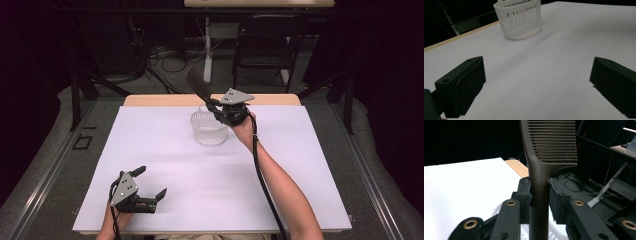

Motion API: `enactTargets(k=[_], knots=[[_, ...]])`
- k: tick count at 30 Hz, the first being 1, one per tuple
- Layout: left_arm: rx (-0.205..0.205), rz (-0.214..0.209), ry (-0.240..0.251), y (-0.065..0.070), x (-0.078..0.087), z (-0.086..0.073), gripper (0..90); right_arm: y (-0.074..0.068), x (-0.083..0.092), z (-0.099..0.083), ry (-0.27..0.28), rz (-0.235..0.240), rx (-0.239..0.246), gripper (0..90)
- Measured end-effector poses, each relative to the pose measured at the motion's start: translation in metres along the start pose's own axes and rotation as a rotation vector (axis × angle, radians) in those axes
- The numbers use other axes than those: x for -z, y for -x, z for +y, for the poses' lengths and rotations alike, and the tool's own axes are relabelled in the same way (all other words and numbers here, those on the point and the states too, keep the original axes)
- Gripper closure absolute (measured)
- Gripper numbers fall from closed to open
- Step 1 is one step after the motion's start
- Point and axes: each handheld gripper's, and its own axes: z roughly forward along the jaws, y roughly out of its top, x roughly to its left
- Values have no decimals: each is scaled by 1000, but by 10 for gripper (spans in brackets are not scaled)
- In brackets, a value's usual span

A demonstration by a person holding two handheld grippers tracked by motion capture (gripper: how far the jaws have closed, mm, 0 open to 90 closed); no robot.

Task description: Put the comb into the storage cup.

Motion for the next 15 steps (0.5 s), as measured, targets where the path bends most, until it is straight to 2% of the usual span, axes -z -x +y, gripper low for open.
enactTargets(k=[15], knots=[[-6,0,-3,0,0,0,4,0,-6,-5,3,9,13,725]])
